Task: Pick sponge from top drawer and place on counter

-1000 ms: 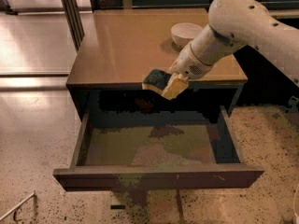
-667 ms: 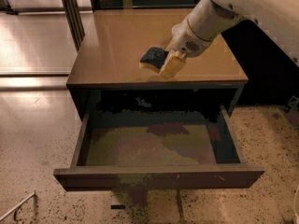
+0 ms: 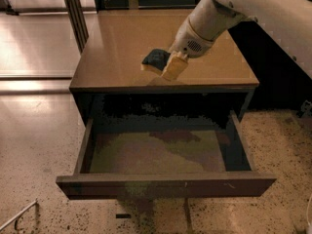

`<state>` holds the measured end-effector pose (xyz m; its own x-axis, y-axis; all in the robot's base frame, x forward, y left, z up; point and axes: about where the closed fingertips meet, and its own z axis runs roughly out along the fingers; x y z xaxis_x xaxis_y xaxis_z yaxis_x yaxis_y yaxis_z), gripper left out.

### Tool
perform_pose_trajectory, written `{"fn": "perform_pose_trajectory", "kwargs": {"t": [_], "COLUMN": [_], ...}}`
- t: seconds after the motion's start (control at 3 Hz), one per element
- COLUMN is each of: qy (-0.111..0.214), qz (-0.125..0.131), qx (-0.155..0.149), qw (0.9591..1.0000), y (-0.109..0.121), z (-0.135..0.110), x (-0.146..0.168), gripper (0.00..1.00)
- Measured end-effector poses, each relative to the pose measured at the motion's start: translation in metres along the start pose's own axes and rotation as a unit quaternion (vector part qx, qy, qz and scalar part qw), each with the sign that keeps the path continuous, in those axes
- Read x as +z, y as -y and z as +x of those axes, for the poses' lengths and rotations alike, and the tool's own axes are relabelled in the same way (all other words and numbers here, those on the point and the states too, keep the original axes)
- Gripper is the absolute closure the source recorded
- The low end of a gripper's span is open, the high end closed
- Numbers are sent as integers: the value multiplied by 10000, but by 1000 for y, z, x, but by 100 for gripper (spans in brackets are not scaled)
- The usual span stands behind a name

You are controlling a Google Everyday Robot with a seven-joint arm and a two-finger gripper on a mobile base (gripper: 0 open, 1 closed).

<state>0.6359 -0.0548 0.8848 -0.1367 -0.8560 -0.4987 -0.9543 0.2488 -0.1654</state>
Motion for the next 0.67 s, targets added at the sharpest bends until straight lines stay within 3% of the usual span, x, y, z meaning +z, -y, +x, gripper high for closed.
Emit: {"fn": "perform_pose_trajectory", "kwargs": {"t": [0.67], "qy": [455], "qz": [-191], "qx": [414], "qw": [9979], "y": [41], "z": [-11], "x": [42], "gripper": [100]}}
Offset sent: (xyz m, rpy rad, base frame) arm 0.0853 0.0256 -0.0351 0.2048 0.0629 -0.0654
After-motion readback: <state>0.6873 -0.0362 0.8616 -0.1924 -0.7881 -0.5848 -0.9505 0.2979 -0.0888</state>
